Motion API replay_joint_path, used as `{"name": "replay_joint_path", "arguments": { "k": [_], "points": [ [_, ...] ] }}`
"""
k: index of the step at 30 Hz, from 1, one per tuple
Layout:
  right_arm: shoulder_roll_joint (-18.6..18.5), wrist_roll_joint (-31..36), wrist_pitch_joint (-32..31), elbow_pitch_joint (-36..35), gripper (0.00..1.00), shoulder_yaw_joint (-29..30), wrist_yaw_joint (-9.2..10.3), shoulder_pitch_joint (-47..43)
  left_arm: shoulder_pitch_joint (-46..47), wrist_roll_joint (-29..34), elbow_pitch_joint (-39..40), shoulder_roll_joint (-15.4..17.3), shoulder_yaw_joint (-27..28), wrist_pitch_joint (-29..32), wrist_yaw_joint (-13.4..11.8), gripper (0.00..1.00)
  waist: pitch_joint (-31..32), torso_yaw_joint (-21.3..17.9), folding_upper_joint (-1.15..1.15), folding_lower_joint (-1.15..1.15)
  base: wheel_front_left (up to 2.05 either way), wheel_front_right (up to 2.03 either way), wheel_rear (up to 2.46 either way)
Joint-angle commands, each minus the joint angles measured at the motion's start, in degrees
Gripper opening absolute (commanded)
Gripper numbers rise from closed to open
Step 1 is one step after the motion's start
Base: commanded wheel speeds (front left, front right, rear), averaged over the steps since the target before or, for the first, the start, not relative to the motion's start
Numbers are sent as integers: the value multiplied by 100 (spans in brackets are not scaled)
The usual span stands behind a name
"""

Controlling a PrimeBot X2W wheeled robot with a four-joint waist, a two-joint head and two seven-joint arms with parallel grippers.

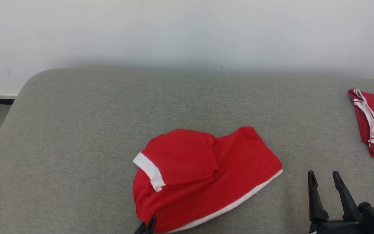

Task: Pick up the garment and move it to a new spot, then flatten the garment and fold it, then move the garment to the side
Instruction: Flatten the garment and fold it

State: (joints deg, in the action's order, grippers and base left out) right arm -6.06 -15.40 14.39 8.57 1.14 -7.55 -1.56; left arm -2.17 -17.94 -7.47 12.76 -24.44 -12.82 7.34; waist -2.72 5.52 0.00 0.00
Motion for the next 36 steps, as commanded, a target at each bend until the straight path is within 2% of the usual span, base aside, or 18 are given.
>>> {"name": "replay_joint_path", "arguments": {
  "k": [1,6,11,12,13,14,25,30,36],
  "points": [
    [-8,-36,18,-13,100,15,16,-33,-151,-50,66,72,12,25,-41,0,17,106,0,0,0,0,0],
    [-18,-36,17,-8,100,106,16,-67,-544,-157,334,255,143,155,-151,0,-61,109,0,0,0,0,0],
    [-25,-12,-12,61,100,67,16,13,-326,-199,182,279,212,155,-182,0,-102,-30,0,0,0,0,0],
    [-33,-17,-12,76,100,61,16,28,-282,-131,114,328,187,181,-176,7,-103,-67,0,0,0,0,0],
    [-40,-29,-9,93,100,68,16,36,-228,-96,86,338,192,147,-192,47,-101,-100,0,0,0,0,0],
    [-50,-43,-6,103,100,88,16,30,-204,-101,53,330,197,134,-203,100,-101,-122,0,0,0,0,0],
    [31,-51,38,186,100,250,16,-91,-402,-320,183,449,603,-16,-469,100,-114,-2,0,0,0,0,0],
    [53,-30,51,208,100,240,16,-40,-373,-346,382,448,674,-86,-504,100,-121,66,0,0,0,0,0],
    [-8,-65,62,300,100,141,16,61,193,-214,345,501,592,18,-420,100,-133,-15,0,0,0,0,0]
  ]
}}
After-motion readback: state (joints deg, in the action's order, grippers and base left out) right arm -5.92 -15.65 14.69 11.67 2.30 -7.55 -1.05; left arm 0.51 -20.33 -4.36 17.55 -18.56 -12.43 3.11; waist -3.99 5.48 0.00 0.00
